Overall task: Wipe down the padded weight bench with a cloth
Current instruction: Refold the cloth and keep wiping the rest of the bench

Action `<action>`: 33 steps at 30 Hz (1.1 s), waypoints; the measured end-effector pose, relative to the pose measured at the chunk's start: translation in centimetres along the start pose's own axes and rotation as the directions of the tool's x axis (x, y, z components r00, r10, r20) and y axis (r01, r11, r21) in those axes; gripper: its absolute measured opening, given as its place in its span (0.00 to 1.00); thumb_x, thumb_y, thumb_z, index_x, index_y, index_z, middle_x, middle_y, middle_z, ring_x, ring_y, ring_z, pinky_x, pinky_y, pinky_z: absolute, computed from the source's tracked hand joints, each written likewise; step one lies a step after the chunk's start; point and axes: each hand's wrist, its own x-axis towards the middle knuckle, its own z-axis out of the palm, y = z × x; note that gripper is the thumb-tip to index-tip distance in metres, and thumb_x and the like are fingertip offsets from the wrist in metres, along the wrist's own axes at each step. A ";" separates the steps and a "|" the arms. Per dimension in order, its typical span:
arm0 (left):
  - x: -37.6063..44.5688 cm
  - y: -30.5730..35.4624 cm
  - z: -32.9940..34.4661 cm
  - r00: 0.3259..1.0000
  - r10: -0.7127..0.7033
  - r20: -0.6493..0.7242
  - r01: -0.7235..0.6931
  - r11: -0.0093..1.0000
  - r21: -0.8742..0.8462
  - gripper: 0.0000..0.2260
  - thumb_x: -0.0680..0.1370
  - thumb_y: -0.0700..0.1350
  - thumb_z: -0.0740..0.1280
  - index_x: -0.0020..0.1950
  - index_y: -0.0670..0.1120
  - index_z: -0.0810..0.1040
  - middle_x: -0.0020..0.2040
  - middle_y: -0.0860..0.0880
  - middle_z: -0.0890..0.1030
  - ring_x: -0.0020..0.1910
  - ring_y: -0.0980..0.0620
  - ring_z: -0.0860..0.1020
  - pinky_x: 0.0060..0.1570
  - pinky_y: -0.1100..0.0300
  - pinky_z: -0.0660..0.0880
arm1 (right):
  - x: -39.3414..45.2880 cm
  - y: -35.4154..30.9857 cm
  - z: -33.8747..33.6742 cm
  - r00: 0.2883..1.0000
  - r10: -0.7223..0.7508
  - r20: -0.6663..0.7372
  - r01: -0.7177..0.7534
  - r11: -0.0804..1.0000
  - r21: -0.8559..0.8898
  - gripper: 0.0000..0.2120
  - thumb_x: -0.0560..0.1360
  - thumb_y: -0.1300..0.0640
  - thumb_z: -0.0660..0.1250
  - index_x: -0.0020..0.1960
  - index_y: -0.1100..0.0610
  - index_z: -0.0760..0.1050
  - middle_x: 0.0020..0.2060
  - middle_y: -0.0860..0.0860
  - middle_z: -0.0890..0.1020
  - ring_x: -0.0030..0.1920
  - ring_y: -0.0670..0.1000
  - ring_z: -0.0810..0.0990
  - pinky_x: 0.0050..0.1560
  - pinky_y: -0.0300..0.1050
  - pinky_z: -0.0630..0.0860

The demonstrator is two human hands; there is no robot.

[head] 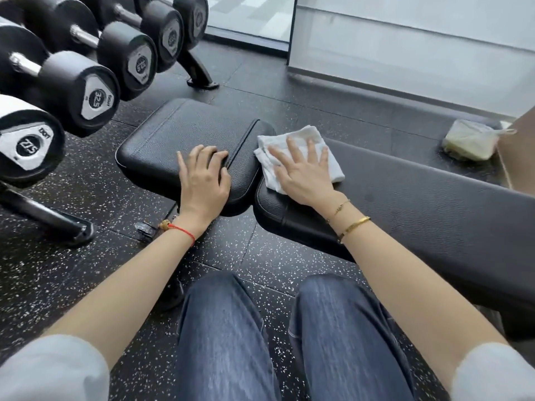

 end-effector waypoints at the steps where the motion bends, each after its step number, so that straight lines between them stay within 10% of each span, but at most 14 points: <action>1: 0.0 -0.1 0.1 1.000 0.001 -0.010 -0.001 1.000 -0.002 0.17 0.79 0.47 0.57 0.65 0.45 0.75 0.67 0.45 0.74 0.72 0.43 0.66 0.75 0.36 0.47 | -0.7 -0.2 0.2 1.000 -0.027 -0.006 0.027 1.000 -0.002 0.24 0.83 0.43 0.44 0.78 0.37 0.48 0.80 0.48 0.45 0.78 0.63 0.37 0.72 0.68 0.32; 16: 0.0 0.4 -0.3 1.000 -0.013 0.016 0.012 0.999 0.034 0.18 0.79 0.47 0.57 0.67 0.46 0.75 0.67 0.45 0.74 0.72 0.42 0.66 0.75 0.36 0.50 | 0.7 3.0 -0.6 0.994 -0.103 0.029 0.100 0.992 0.078 0.24 0.83 0.44 0.44 0.78 0.35 0.47 0.80 0.48 0.45 0.78 0.62 0.38 0.73 0.66 0.33; 25: 0.0 1.4 -1.0 0.991 -0.114 0.067 0.110 0.991 0.073 0.17 0.81 0.46 0.61 0.71 0.48 0.73 0.71 0.49 0.73 0.74 0.43 0.64 0.75 0.38 0.49 | 1.0 0.2 0.7 0.852 -0.522 0.047 0.522 0.853 0.000 0.24 0.83 0.41 0.42 0.77 0.34 0.41 0.80 0.46 0.42 0.78 0.61 0.34 0.73 0.66 0.31; 33: -0.7 0.8 -4.6 0.967 -0.254 0.020 0.247 0.954 0.168 0.20 0.81 0.45 0.60 0.73 0.46 0.69 0.73 0.47 0.69 0.74 0.45 0.62 0.75 0.43 0.55 | 5.4 0.7 -0.4 0.899 -0.434 0.055 0.433 0.901 0.040 0.25 0.83 0.44 0.44 0.78 0.36 0.43 0.80 0.48 0.42 0.78 0.64 0.37 0.73 0.68 0.34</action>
